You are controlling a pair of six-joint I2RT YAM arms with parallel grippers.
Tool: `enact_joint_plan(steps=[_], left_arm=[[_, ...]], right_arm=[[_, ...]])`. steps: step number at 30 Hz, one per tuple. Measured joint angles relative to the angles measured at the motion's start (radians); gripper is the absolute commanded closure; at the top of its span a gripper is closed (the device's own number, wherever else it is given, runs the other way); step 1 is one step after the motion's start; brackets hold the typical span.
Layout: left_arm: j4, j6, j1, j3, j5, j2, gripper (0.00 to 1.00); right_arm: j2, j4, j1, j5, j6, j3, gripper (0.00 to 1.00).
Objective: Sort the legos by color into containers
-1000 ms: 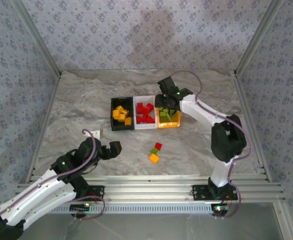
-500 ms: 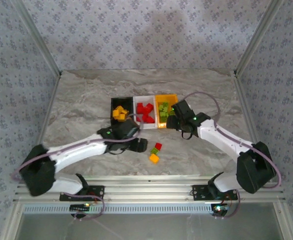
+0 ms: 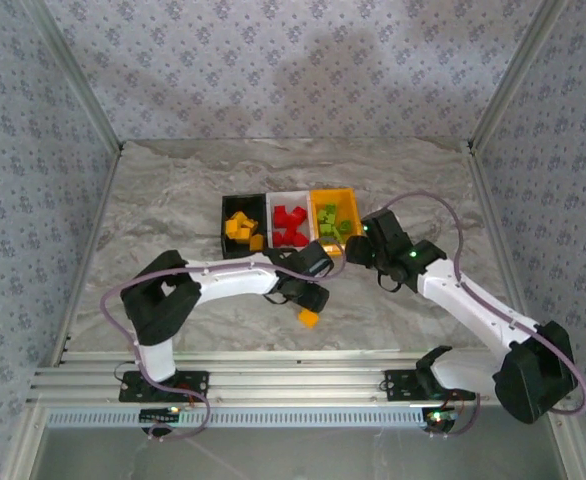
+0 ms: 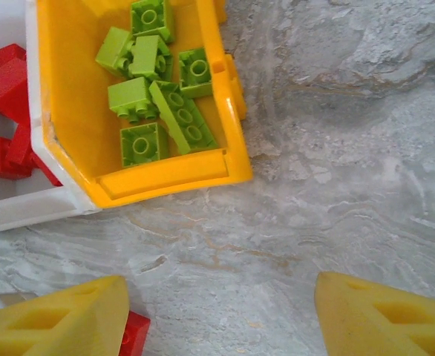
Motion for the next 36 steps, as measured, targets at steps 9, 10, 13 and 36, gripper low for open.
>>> enact_joint_plan(steps=[9,10,13,36], left_arm=[[-0.018,-0.009,-0.021,0.003,0.003,0.021,0.58],[-0.019,-0.008,-0.021,0.003,0.003,0.021,0.59],[-0.024,-0.012,-0.021,0.002,0.000,0.018,0.63],[0.116,0.019,0.185,0.437,-0.037,0.134,0.56]], right_arm=[[-0.030,-0.001,-0.040,-0.003,0.000,-0.008,0.31],[-0.032,-0.001,-0.043,-0.004,0.000,-0.010,0.31],[-0.034,-0.001,-0.050,-0.007,0.000,-0.016,0.30],[-0.075,0.002,-0.064,-0.007,0.037,-0.108,0.30]])
